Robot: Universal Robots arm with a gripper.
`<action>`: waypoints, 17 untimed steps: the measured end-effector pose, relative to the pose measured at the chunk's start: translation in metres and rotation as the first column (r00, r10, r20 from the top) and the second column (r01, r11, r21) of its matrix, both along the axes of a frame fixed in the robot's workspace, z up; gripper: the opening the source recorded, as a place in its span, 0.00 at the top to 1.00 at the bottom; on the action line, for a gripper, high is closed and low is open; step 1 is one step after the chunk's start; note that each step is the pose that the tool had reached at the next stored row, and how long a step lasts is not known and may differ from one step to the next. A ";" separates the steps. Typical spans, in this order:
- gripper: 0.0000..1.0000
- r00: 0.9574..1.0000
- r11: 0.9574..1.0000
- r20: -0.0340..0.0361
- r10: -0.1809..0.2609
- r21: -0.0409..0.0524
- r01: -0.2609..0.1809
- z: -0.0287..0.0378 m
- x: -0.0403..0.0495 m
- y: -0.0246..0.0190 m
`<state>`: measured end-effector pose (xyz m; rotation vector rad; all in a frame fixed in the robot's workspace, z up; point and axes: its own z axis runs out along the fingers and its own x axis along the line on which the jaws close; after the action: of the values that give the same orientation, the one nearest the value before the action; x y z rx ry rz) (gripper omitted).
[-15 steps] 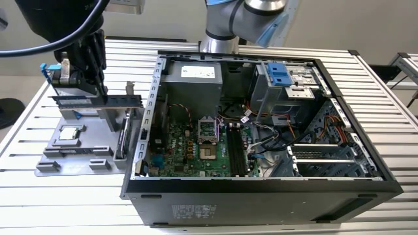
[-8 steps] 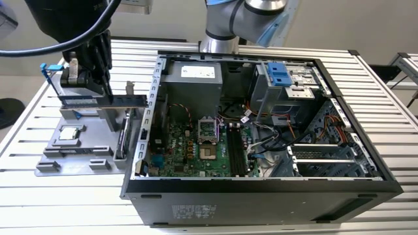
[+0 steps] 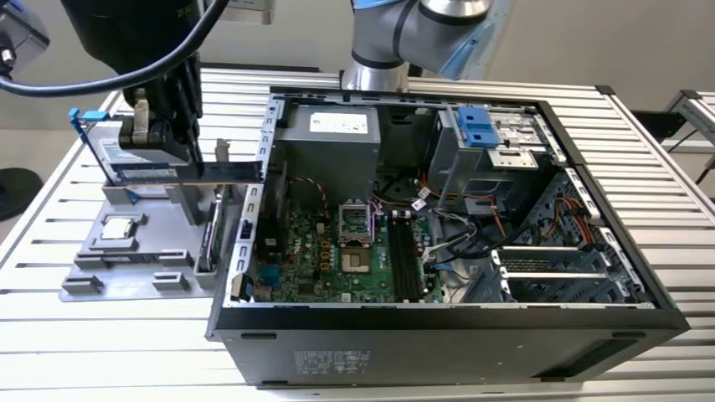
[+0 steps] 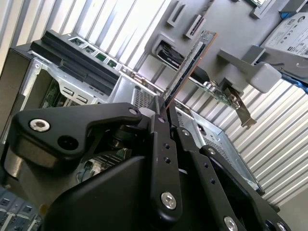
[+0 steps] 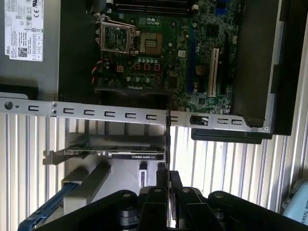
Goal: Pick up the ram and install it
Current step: 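Pick up the ram and move it above insertion slot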
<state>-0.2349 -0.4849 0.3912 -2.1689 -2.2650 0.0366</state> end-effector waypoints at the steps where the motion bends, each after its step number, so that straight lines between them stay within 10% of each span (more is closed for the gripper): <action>1: 1.00 1.000 1.000 0.000 0.000 0.000 0.000 0.0000 0.0010 0.0001; 17: 1.00 1.000 1.000 0.000 0.000 0.000 0.000 0.0000 0.0200 0.0006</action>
<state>-0.2149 -0.4843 0.3912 -2.1689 -2.2650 0.0365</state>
